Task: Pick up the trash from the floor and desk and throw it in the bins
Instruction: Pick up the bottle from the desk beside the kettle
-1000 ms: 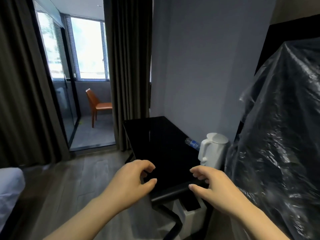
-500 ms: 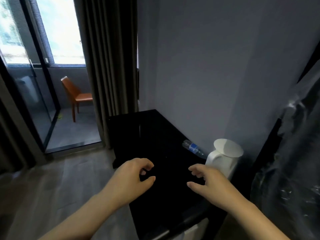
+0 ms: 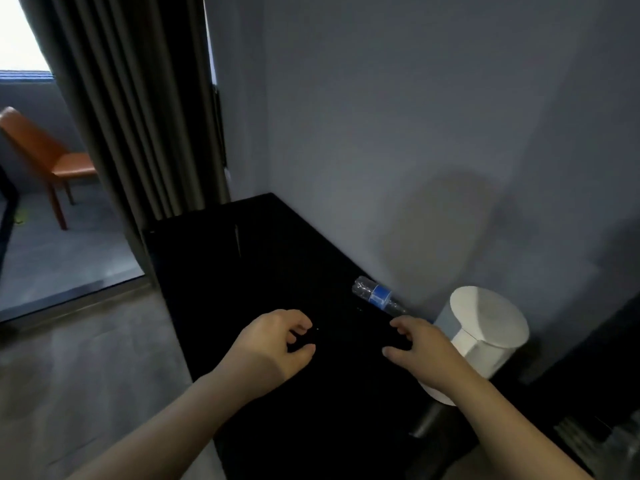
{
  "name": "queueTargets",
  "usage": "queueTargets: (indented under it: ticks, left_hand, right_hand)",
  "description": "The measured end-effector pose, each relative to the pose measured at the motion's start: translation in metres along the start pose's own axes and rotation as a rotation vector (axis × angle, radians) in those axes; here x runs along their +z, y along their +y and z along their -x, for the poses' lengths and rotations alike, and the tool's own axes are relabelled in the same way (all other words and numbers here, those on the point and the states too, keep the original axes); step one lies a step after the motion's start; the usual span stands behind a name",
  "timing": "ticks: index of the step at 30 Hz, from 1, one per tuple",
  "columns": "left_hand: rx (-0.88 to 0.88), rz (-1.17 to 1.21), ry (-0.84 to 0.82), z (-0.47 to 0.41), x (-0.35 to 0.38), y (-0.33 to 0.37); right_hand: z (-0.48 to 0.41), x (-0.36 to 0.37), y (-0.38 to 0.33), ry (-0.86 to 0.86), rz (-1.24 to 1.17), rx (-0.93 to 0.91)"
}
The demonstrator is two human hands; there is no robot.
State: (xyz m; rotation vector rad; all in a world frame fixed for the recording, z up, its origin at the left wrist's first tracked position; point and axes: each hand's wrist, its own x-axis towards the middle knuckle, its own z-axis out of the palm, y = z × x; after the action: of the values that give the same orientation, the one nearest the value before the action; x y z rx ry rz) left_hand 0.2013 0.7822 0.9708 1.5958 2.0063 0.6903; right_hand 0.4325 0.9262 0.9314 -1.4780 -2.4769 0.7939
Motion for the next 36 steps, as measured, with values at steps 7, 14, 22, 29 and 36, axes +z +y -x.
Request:
queueTargets:
  ticks: [7,14,22,29,36]
  left_hand:
    - [-0.046,-0.067,0.055,-0.076,0.007,-0.013]
    - [-0.099,-0.142,0.051,-0.160,0.017,-0.005]
    - [-0.186,-0.179,-0.010,-0.221,0.047,-0.034]
    - [-0.207,-0.183,-0.039,-0.243,0.062,-0.062]
    - [-0.194,-0.158,-0.062,-0.247,0.066,-0.071]
  right_hand:
    - [-0.118,0.009,0.036,-0.102,0.042,0.117]
    - [-0.204,0.018,0.076,-0.137,0.039,0.219]
    - [-0.258,0.042,0.109,-0.199,0.154,0.344]
    - [-0.280,0.062,0.122,-0.217,0.212,0.400]
    - [-0.276,0.080,0.110,-0.276,-0.061,0.477]
